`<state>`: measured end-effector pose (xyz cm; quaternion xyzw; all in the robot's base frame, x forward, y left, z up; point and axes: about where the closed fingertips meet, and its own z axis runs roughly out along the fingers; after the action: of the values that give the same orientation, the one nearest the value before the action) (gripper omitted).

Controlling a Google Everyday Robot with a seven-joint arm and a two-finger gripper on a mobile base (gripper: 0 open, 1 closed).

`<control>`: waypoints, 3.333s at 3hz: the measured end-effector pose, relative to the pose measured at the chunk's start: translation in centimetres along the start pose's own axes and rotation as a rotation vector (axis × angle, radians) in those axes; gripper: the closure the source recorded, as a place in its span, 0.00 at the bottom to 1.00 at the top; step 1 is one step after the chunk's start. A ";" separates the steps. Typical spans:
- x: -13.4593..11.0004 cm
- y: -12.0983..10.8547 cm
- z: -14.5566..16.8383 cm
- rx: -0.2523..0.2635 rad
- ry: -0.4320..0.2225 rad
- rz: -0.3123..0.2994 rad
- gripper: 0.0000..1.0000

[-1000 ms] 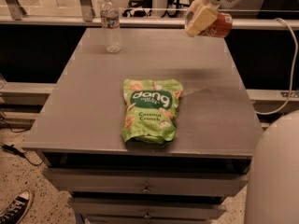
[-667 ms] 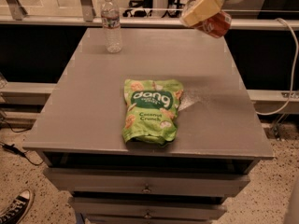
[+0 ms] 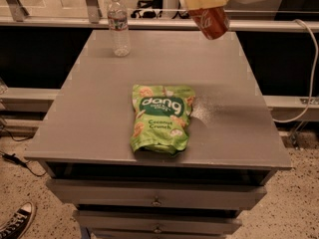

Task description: Place coke can upright

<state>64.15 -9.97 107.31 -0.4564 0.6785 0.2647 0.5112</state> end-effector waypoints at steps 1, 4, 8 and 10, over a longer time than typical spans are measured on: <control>-0.6 0.6 1.3 -0.004 -0.151 0.113 1.00; 1.8 -0.1 1.0 -0.013 -0.218 0.151 1.00; 8.3 -2.0 -2.4 0.007 -0.329 0.248 1.00; 12.5 -2.0 -3.8 0.026 -0.350 0.334 1.00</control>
Offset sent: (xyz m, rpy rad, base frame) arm 0.0005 0.0083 -0.0018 0.1355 0.0228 -0.0151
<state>63.49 -18.34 97.08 -0.2786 0.6489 0.4119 0.5759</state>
